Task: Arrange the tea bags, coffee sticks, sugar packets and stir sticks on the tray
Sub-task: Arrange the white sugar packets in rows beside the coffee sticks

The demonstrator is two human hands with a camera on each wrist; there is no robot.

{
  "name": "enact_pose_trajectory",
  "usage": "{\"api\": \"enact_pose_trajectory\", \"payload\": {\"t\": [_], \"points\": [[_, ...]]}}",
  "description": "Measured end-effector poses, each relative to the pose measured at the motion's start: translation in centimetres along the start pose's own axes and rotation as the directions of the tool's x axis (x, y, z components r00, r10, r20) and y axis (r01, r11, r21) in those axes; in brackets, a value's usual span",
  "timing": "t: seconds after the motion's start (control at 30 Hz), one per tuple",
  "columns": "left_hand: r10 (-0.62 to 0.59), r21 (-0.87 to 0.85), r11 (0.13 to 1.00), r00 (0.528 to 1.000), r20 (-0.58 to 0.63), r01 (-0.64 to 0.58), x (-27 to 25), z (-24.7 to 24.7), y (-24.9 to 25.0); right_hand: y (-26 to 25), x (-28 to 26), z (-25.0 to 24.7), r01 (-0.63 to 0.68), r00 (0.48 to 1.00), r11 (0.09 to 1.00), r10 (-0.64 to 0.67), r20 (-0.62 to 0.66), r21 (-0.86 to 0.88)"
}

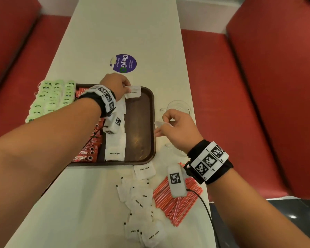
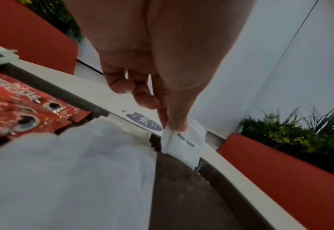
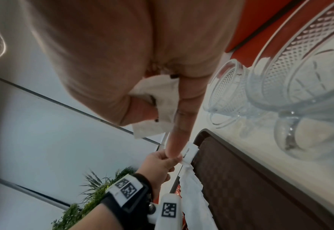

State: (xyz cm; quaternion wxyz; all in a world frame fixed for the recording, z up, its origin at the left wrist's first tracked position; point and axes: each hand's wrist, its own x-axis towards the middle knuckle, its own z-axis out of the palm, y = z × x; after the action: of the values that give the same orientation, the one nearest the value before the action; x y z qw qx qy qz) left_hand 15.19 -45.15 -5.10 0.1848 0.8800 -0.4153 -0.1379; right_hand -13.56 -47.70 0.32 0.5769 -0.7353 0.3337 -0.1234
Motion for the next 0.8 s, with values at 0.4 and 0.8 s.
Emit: {"api": "enact_pose_trajectory", "payload": {"t": [0.4, 0.8], "points": [[-0.081, 0.163, 0.984, 0.996, 0.031, 0.075, 3.4, 1.5, -0.1, 0.4, 0.1, -0.3, -0.015, 1.0, 0.996, 0.015, 0.007, -0.092], [0.057, 0.269, 0.955, 0.97, 0.234, -0.121, 3.3, 2.9, 1.6, 0.3, 0.5, 0.0, -0.018, 1.0, 0.998, 0.019, 0.014, -0.06]]}}
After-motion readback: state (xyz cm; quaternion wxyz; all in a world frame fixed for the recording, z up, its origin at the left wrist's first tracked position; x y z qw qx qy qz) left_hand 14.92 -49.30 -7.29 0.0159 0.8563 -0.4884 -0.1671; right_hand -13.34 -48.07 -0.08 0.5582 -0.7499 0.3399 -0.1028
